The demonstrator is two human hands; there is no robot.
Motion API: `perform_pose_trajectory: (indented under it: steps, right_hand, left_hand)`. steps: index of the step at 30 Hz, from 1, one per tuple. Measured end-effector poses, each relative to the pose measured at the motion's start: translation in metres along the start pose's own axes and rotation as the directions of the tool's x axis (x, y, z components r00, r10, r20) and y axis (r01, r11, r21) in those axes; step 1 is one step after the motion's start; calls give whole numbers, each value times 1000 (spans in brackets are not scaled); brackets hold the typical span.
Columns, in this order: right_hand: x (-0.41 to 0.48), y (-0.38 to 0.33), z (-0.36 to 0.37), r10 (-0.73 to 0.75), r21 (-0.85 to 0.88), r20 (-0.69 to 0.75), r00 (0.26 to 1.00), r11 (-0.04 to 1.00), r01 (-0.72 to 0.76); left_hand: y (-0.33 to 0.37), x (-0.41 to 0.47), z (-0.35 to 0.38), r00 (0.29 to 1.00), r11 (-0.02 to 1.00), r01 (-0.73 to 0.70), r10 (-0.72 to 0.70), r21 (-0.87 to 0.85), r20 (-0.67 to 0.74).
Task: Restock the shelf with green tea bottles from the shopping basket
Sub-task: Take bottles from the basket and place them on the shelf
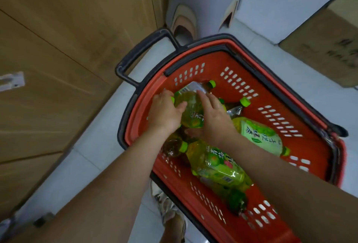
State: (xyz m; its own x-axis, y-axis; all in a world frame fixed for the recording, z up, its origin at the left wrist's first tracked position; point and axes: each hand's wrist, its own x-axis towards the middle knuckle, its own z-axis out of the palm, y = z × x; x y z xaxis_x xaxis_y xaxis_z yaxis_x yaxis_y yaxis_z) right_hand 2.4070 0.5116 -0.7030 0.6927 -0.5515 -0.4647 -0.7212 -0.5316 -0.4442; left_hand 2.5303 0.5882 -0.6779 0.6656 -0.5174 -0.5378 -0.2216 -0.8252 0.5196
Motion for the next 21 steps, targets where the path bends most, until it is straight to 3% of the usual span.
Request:
perform_pose_trajectory:
  steps: [3,7,11,13,16,17,19,20,21]
  right_hand:
    - [5,3,8,15,1,-67,998,1000,-14]
    - [-5,5,5,-26,156,-187,982,986,56]
    - [-24,13,-36,-144,313,-106,984,934,171]
    - [-41,15,-62,-237,334,-55,970,911,242]
    - [-77,15,-91,-281,488,-26,959,834,257]
    - [-90,17,-95,-267,533,-41,963,809,247]
    - [-114,27,-99,-188,647,-65,980,740,185]
    - [-126,35,-99,-117,714,-68,991,688,130]
    - [-137,44,-99,-36,769,-69,997,635,76]
  left_hand:
    - [-2,0,-5,981,982,-175,179,65,-68]
    - [10,-28,-12,913,913,-380,396,151,-94]
    - [33,-61,-40,841,836,-486,526,255,-125]
    - [47,-87,-58,792,796,-561,596,225,-131]
    - [64,-122,-70,776,789,-612,612,57,-152]
    - [68,-131,-69,800,791,-597,574,-134,-177]
    - [70,-144,-57,876,656,-460,445,-599,-186]
    - [65,-147,-44,910,635,-387,381,-668,-165]
    - [58,-147,-28,932,707,-344,339,-617,-132]
